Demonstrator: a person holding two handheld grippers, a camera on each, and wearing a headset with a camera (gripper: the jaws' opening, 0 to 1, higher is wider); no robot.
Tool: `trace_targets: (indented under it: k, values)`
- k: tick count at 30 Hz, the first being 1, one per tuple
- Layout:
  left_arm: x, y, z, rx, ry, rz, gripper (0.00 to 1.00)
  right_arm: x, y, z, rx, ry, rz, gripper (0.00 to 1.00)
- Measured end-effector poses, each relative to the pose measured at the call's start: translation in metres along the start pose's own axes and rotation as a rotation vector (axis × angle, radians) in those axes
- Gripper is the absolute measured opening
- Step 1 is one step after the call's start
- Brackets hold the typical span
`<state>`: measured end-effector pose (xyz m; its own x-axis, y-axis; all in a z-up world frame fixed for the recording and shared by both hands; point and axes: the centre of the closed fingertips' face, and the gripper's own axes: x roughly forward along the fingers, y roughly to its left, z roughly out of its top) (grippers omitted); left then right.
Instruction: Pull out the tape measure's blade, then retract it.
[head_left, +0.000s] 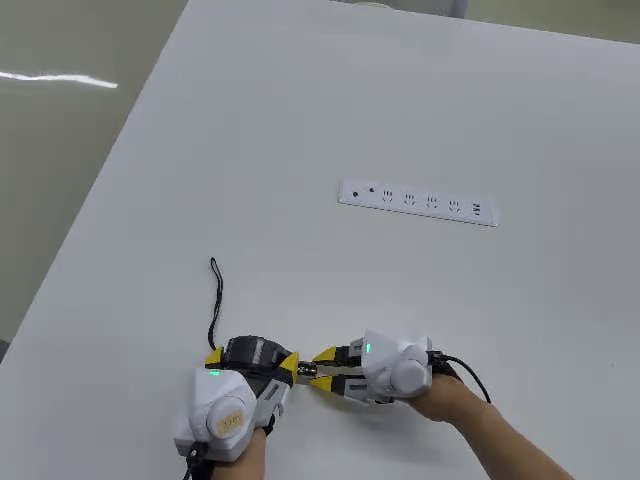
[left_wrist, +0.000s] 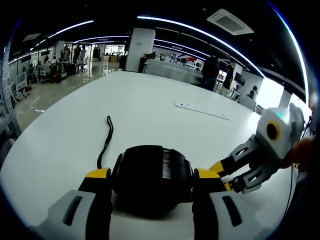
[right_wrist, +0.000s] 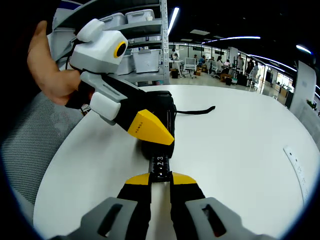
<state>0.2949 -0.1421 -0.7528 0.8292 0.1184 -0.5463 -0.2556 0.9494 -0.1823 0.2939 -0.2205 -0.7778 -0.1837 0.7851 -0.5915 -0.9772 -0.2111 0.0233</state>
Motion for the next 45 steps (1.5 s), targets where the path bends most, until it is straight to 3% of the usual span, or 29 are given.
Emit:
trace_targets:
  k: [32, 45]
  values:
    - [0.0, 0.001, 0.0, -0.019, 0.007, -0.019, 0.61, 0.016, 0.0, 0.012, -0.021, -0.006, 0.002, 0.12]
    - [-0.001, -0.002, -0.002, 0.009, 0.015, -0.038, 0.63, 0.019, 0.003, 0.01, -0.031, 0.008, 0.001, 0.12]
